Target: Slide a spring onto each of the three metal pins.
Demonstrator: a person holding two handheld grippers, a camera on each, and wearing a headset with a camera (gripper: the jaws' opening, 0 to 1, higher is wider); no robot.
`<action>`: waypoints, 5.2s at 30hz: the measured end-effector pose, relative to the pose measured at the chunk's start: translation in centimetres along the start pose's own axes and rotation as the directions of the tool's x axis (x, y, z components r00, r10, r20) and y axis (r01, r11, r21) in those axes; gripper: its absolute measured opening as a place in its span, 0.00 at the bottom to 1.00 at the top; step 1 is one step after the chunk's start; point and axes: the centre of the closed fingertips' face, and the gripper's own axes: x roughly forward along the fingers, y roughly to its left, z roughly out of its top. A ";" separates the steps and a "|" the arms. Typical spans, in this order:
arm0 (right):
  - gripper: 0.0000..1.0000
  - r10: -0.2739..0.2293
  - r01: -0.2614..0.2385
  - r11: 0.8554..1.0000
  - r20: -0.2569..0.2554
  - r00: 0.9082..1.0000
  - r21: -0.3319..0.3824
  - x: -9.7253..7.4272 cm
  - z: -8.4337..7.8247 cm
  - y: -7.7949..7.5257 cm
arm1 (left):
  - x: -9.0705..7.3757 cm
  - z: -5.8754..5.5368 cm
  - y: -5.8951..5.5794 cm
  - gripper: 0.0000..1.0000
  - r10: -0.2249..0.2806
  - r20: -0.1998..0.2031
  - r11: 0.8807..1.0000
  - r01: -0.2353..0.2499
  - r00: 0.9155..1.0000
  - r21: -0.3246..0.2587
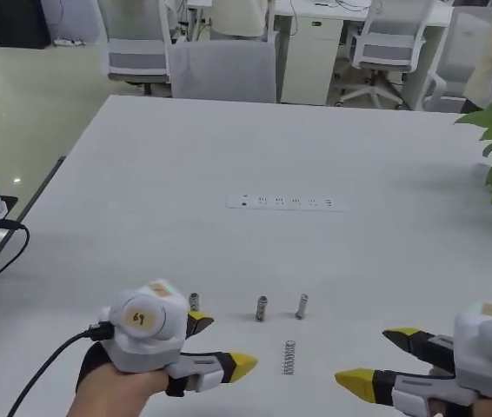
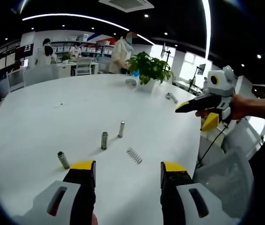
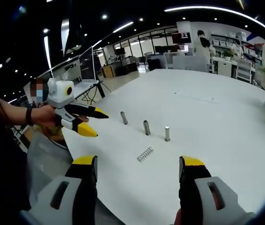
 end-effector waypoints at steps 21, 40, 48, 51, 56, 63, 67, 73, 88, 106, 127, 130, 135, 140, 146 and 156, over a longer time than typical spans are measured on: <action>0.69 0.001 -0.001 1.000 0.005 1.000 0.008 -0.3 0.0 -0.1 | 3.4 -1.4 -1.0 0.49 -0.022 -0.065 1.000 0.020 0.998 -0.022; 0.70 0.001 -0.001 1.000 -0.007 1.000 0.009 -0.7 -0.8 -0.4 | 7.9 -2.7 -1.8 0.45 -0.013 -0.116 0.998 0.006 0.993 -0.057; 0.70 0.002 -0.002 1.000 -0.011 1.000 0.010 -0.7 -1.0 -0.3 | 9.6 -3.4 -1.6 0.42 0.004 -0.132 0.997 -0.014 0.991 -0.077; 0.71 0.002 -0.002 1.000 -0.011 1.000 0.012 -0.8 -1.2 -0.3 | 10.4 -3.8 -1.4 0.41 0.013 -0.141 0.995 -0.026 0.990 -0.096; 0.71 0.004 -0.004 1.000 -0.014 1.000 0.019 -0.8 -1.6 -0.2 | 11.0 -4.0 -1.5 0.38 0.022 -0.141 0.993 -0.038 0.990 -0.113; 0.71 0.008 -0.008 1.000 -0.021 1.000 0.023 -0.8 -1.9 0.0 | 11.9 -4.4 -1.8 0.35 0.030 -0.152 0.993 -0.047 0.988 -0.111; 0.71 0.005 -0.005 1.000 -0.015 1.000 0.028 -0.9 -1.8 -0.2 | 12.4 -4.7 -1.9 0.32 0.039 -0.156 0.994 -0.054 0.987 -0.094; 0.70 0.004 -0.004 1.000 -0.017 1.000 0.027 -1.0 -1.8 -0.4 | 12.5 -5.0 -2.2 0.24 0.046 -0.163 0.997 -0.056 0.986 -0.053; 0.70 0.015 -0.015 1.000 -0.019 1.000 0.028 -0.6 -1.8 -0.1 | 11.7 -5.7 -0.7 0.03 0.083 -0.211 0.996 -0.077 0.974 0.036; 0.70 0.036 -0.036 0.999 -0.013 0.999 0.018 0.0 -1.4 0.5 | 8.9 -7.4 0.8 0.03 0.087 -0.276 0.990 -0.051 0.957 0.134; 0.70 0.042 -0.041 0.999 -0.021 0.999 0.018 -0.1 -1.5 0.5 | 9.7 -6.7 1.1 0.04 0.111 -0.305 0.985 -0.064 0.946 0.160; 0.70 0.043 -0.043 0.999 -0.024 0.999 0.017 -0.1 -1.6 0.5 | 9.7 -6.9 0.9 0.02 0.108 -0.325 0.982 -0.049 0.940 0.184; 0.70 0.049 -0.048 0.999 -0.027 0.998 0.015 0.0 -1.7 0.6 | 9.5 -7.1 0.7 0.02 0.082 -0.332 0.986 -0.029 0.940 0.163; 0.70 0.064 -0.064 0.998 -0.040 0.997 0.004 0.3 -1.9 0.7 | 8.7 -7.5 0.5 0.02 0.070 -0.327 0.988 -0.021 0.942 0.153; 0.69 0.082 -0.083 0.997 -0.050 0.995 -0.004 0.9 -1.9 0.9 | 7.5 -7.5 1.1 0.01 0.073 -0.312 0.989 -0.029 0.947 0.143; 0.66 0.121 -0.123 0.992 -0.054 0.991 -0.017 1.8 -1.5 1.9 | 5.5 -6.7 1.9 0.01 0.084 -0.281 0.988 -0.043 0.956 0.148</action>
